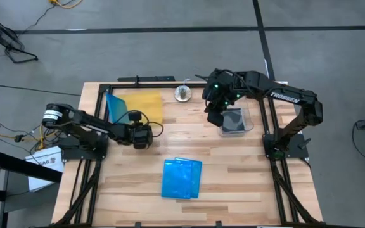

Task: Pick & place jewel cases by type
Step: Adjust the yellow bin on the table, then put the blue CD case into the yellow bin

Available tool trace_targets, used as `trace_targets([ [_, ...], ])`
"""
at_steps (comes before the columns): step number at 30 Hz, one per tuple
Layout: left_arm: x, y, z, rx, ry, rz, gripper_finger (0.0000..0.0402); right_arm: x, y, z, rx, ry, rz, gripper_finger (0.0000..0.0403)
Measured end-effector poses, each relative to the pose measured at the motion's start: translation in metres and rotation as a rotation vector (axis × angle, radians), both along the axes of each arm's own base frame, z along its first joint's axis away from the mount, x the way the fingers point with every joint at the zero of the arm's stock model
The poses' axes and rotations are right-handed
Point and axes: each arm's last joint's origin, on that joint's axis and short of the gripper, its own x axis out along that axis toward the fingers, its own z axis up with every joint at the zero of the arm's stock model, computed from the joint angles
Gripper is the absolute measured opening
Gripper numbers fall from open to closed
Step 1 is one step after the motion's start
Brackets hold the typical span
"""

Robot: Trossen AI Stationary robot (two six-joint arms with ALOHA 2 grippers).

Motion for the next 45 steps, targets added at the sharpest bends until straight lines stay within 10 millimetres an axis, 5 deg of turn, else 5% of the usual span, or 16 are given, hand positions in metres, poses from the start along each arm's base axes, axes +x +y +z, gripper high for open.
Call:
trace_targets([
  [12, 0.016, 0.011, 0.013, -0.028, -0.112, 0.040, 0.0000, -0.005, -0.006, -0.002, 0.003, 0.041, 0.001, 0.0000],
  [23, 0.064, -0.022, 0.098, -0.206, -0.372, 0.154, 0.0000, -0.015, 0.007, -0.008, 0.051, 0.182, 0.020, 0.0000],
  [31, 0.072, -0.047, 0.151, -0.601, -0.771, 0.299, 0.0000, -0.037, 0.050, -0.009, 0.059, 0.236, 0.159, 0.0000],
  [39, 0.061, -0.054, 0.148, -1.167, -0.823, 0.509, 0.0000, -0.083, 0.075, -0.029, 0.208, 0.028, 0.014, 0.0000],
  [45, 0.059, -0.075, 0.132, -1.361, -0.797, 0.640, 0.0000, -0.096, 0.096, -0.070, 0.334, -0.026, -0.196, 0.0000],
])
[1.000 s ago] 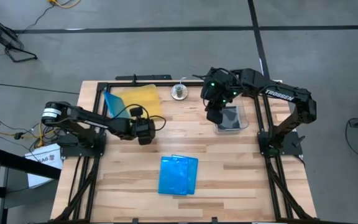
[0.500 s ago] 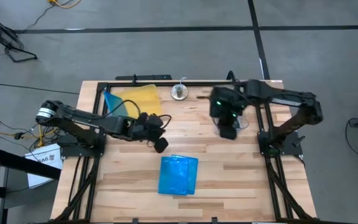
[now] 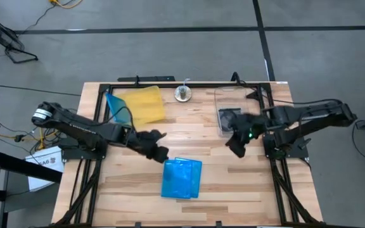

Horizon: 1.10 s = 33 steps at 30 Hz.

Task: Pick & place jewel cases by type
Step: Put the blue CD case into the yellow bin

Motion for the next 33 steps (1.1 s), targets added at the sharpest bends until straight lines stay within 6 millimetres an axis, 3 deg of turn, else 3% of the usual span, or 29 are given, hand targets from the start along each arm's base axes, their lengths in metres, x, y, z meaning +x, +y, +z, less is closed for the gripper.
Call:
trace_targets([
  [7, -0.020, -0.034, -0.039, -0.144, 0.031, 0.028, 0.0000, 0.015, 0.034, -0.038, 0.046, -0.019, -0.160, 0.0000],
  [15, -0.046, -0.045, -0.082, -0.171, 0.003, 0.106, 0.0000, 0.054, 0.072, -0.080, 0.125, 0.039, -0.263, 0.0000],
  [26, -0.058, -0.055, -0.091, -0.155, -0.003, 0.117, 0.0004, 0.104, 0.105, -0.120, 0.138, 0.089, -0.280, 0.0000],
  [33, -0.060, -0.054, -0.094, -0.131, 0.024, 0.138, 0.0063, 0.128, 0.116, -0.135, 0.114, 0.127, -0.270, 0.0000],
])
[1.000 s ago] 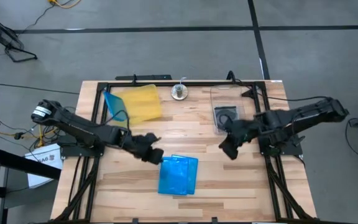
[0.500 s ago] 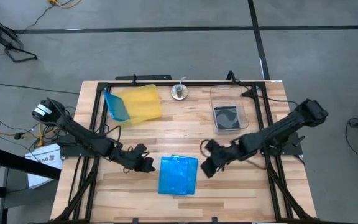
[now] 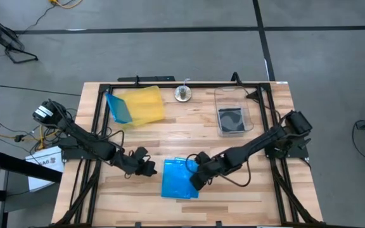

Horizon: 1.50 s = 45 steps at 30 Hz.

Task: Pick & place jewel cases by type
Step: Put the blue CD case into the yellow bin

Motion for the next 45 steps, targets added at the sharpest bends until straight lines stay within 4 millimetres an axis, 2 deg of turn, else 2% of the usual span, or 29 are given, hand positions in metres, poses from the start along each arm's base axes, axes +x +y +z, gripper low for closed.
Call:
trace_targets([
  [9, 0.001, 0.000, -0.011, 0.007, 0.054, 0.027, 0.0176, 0.007, 0.004, -0.012, 0.008, 0.032, 0.002, 0.0000],
  [15, 0.015, -0.007, -0.032, -0.011, 0.043, 0.021, 0.0216, 0.006, 0.003, -0.012, 0.005, 0.038, 0.000, 0.0000],
  [20, 0.025, -0.013, -0.044, -0.031, -0.021, 0.036, 0.0221, 0.006, 0.002, -0.013, 0.002, 0.047, -0.002, 0.0000],
  [29, 0.030, -0.015, -0.053, -0.042, -0.038, 0.039, 0.0222, 0.008, -0.002, -0.033, -0.008, 0.118, -0.026, 0.0000],
  [37, 0.030, -0.015, -0.054, -0.036, -0.031, 0.042, 0.0222, 0.027, -0.011, -0.043, 0.042, 0.040, -0.024, 0.0000],
  [45, 0.030, -0.014, -0.054, -0.022, -0.035, 0.049, 0.0222, 0.047, -0.036, -0.035, 0.050, -0.100, -0.062, 0.0000],
])
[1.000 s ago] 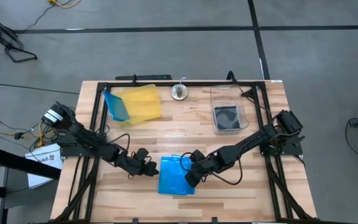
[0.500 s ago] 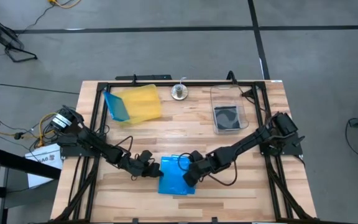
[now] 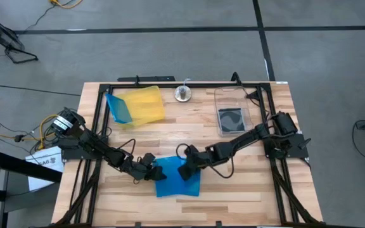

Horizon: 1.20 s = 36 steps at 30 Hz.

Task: Pick & place jewel cases by type
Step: Put the blue CD case into the yellow bin

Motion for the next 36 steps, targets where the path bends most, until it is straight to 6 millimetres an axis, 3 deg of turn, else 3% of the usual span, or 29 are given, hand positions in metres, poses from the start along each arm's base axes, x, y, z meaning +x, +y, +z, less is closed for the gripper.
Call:
trace_targets([
  [5, 0.001, 0.001, 0.001, 0.022, -0.026, 0.035, 0.0222, 0.016, -0.015, -0.004, 0.018, -0.046, -0.004, 0.0000],
  [9, 0.001, 0.001, 0.003, 0.037, -0.055, 0.071, 0.0215, 0.031, -0.015, -0.002, 0.022, -0.037, 0.071, 0.0000],
  [12, 0.000, 0.000, 0.005, 0.048, -0.070, 0.075, 0.0185, 0.039, -0.012, 0.006, -0.020, 0.007, 0.137, 0.0000],
  [17, 0.000, 0.001, 0.016, 0.095, -0.134, 0.077, 0.0102, 0.040, -0.016, 0.018, -0.119, 0.070, 0.207, 0.0000],
  [20, 0.001, 0.002, 0.023, 0.116, -0.163, 0.075, 0.0060, 0.038, -0.021, 0.029, -0.156, 0.094, 0.245, 0.0000],
  [29, -0.005, 0.004, 0.049, 0.179, -0.228, -0.004, 0.0057, 0.032, -0.034, 0.071, -0.238, 0.122, 0.345, 0.0000],
  [36, -0.010, 0.007, 0.076, 0.293, -0.330, -0.125, 0.0055, -0.002, -0.046, 0.112, -0.303, 0.185, 0.440, 0.0000],
])
